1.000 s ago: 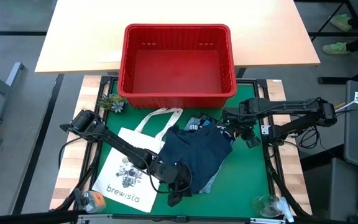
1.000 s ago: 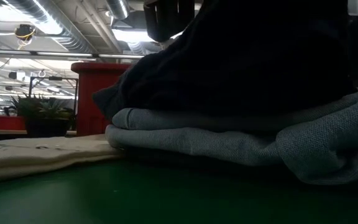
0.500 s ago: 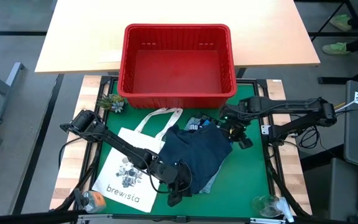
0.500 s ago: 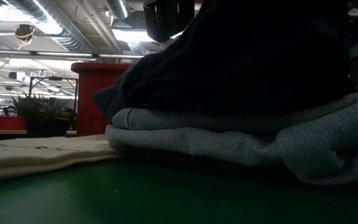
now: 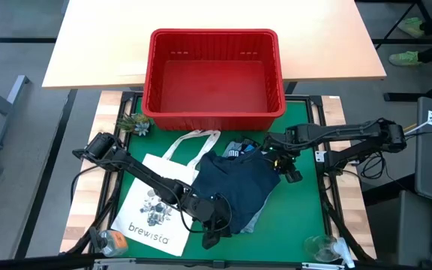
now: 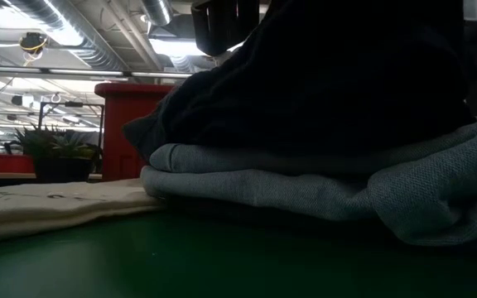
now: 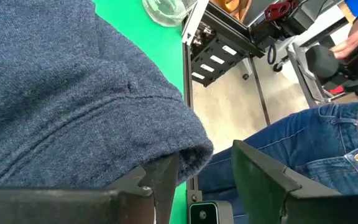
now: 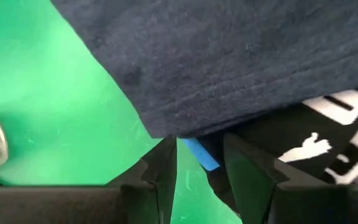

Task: Fold Laundry from Bin
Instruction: Fold the gray short

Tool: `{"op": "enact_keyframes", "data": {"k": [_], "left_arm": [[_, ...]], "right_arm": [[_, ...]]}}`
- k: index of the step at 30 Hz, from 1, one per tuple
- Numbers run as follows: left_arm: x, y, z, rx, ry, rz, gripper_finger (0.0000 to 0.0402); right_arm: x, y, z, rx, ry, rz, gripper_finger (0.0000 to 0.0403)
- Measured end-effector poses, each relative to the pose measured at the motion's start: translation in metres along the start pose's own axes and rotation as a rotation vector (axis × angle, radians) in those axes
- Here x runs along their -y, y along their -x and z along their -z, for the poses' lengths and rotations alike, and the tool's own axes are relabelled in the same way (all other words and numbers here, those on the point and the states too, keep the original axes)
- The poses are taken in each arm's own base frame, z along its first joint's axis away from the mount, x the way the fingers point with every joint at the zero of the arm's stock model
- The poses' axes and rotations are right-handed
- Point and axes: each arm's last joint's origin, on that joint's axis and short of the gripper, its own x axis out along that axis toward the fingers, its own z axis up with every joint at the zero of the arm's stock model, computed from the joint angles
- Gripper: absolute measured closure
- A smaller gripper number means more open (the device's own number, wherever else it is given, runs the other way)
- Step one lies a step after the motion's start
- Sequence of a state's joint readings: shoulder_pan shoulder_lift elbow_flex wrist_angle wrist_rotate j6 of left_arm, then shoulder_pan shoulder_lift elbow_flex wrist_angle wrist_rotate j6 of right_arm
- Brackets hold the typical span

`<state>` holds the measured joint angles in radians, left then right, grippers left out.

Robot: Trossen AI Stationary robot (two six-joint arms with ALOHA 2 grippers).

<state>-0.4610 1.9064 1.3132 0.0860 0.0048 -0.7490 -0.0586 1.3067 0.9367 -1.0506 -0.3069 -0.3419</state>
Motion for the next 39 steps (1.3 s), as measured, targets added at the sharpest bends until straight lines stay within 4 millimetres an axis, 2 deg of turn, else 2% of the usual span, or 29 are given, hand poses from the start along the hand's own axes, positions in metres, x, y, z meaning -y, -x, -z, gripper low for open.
{"op": "enact_keyframes", "data": {"k": [5, 13, 19, 24, 29, 33, 39], "left_arm": [[0.0000, 0.0000, 0.0000, 0.000, 0.000, 0.000, 0.0257], [-0.0001, 0.0000, 0.0001, 0.000, 0.000, 0.000, 0.0257], [-0.0001, 0.0000, 0.0001, 0.000, 0.000, 0.000, 0.0257], [-0.0002, 0.0000, 0.0002, -0.001, 0.000, -0.001, 0.0257], [-0.0003, 0.0000, 0.0003, -0.001, 0.000, -0.001, 0.0257], [-0.0004, 0.0000, 0.0002, -0.001, 0.000, -0.001, 0.0257], [-0.0004, 0.0000, 0.0002, -0.001, 0.000, -0.001, 0.0257]], "right_arm": [[0.0010, -0.0064, 0.0030, -0.002, -0.027, -0.007, 0.0272], [-0.0007, -0.0061, -0.0037, 0.095, -0.007, -0.114, 0.0272], [0.0004, -0.0059, -0.0063, 0.119, 0.004, -0.096, 0.0272], [0.0030, -0.0062, -0.0046, 0.078, -0.028, 0.000, 0.0272], [0.0029, -0.0062, -0.0047, 0.080, -0.033, -0.004, 0.0273], [0.0026, -0.0062, -0.0048, 0.083, -0.032, -0.013, 0.0297], [0.0028, -0.0061, -0.0058, 0.094, -0.023, -0.014, 0.0386]]}}
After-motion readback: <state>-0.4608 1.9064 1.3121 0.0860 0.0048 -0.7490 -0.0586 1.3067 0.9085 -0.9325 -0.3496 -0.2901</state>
